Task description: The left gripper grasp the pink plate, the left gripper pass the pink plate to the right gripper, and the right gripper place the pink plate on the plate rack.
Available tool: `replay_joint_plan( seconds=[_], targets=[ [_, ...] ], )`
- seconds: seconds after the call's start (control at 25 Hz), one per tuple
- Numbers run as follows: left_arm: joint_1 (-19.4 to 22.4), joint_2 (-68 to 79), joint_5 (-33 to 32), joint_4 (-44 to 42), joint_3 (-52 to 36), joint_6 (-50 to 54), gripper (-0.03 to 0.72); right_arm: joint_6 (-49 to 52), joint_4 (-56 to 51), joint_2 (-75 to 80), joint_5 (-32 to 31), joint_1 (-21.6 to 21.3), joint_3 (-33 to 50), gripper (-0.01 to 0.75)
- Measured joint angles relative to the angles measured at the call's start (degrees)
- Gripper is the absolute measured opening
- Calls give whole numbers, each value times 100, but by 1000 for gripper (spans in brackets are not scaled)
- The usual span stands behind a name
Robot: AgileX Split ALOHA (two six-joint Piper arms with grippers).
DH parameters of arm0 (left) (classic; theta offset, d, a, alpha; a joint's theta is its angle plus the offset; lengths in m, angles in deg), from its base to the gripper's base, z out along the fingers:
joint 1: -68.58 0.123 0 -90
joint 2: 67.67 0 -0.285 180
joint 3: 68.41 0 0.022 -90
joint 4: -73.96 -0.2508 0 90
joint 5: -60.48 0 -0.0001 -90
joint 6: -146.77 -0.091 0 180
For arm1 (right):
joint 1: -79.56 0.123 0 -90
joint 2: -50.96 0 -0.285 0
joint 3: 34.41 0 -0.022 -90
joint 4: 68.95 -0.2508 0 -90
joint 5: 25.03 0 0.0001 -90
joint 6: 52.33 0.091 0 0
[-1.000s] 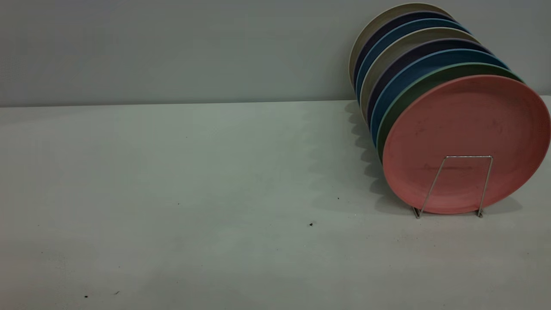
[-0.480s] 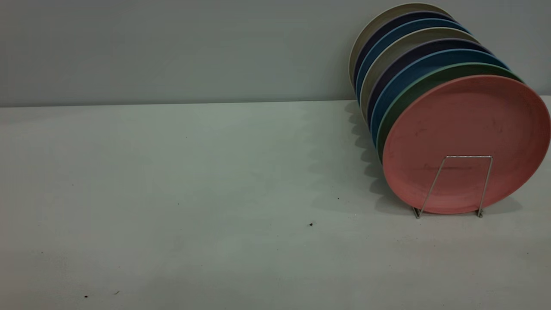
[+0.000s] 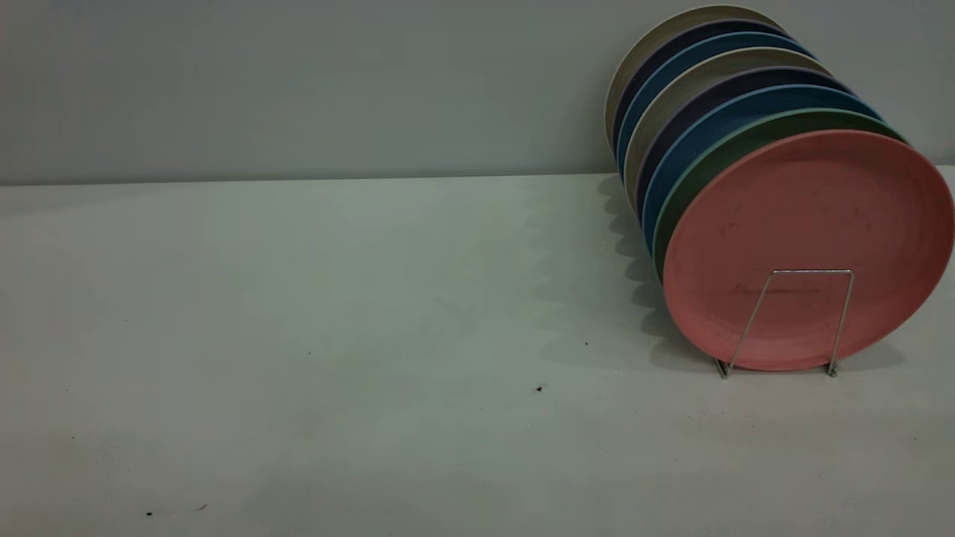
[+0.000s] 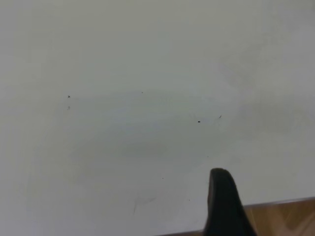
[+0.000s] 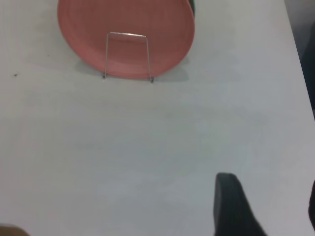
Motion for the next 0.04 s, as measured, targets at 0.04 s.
replay_joint_plan(
  seconds=[0.04],
  targets=[
    [0,0,0,0,0,0,470,0,0,0,0,0,0,391]
  ],
)
